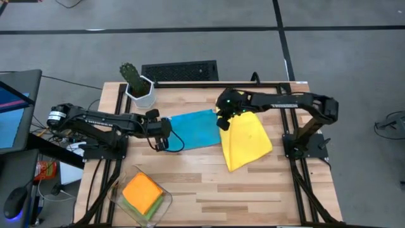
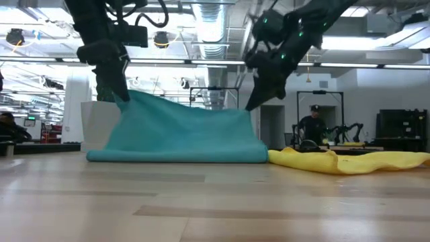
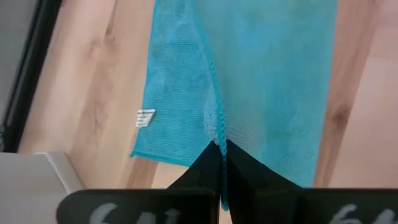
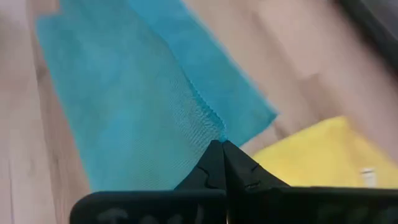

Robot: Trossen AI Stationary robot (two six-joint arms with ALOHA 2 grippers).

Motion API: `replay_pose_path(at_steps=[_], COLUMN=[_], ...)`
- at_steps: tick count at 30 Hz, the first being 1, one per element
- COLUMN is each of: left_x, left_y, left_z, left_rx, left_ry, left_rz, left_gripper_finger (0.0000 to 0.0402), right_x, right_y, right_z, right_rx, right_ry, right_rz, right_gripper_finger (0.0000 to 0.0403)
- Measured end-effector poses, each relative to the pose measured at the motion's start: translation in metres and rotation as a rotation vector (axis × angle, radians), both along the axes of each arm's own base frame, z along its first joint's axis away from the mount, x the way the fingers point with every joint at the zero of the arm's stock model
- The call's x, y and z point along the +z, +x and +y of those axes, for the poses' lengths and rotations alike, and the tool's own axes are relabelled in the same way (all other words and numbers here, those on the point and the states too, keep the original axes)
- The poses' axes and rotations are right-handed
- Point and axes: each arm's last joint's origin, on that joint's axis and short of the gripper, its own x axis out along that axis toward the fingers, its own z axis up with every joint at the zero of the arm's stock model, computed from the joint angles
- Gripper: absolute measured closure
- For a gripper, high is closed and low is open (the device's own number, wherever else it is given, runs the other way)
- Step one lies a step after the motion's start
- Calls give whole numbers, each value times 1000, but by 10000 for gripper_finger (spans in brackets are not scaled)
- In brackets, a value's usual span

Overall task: Fold microfiber towels
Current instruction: Fold the blue microfiber towel

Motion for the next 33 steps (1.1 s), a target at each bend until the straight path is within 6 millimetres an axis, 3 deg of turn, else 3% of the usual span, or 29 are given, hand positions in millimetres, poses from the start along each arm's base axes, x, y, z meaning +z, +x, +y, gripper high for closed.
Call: replay_pose_path(at_steps=[9,18,25,33], left_x=[0,-23,-32,-32], left_y=[0,-5,-5,-4], left_z=[-1,0,4,5], left_rx=[19,50,122,112], left_ry=[-51,-18,96,68], left_rz=[-15,-5,-63,-70], left_gripper_finger=[402,401,398,341], right_x=[-45,-40,-56,-52], right_y=[19,18,19,23], right_z=[8,4,-7,-11], right_rx=[47,26,-31,-41], right_ry=[42,39,70,18], right_rz=[101,77,116,61], right_gripper_finger=[397,397,380,349])
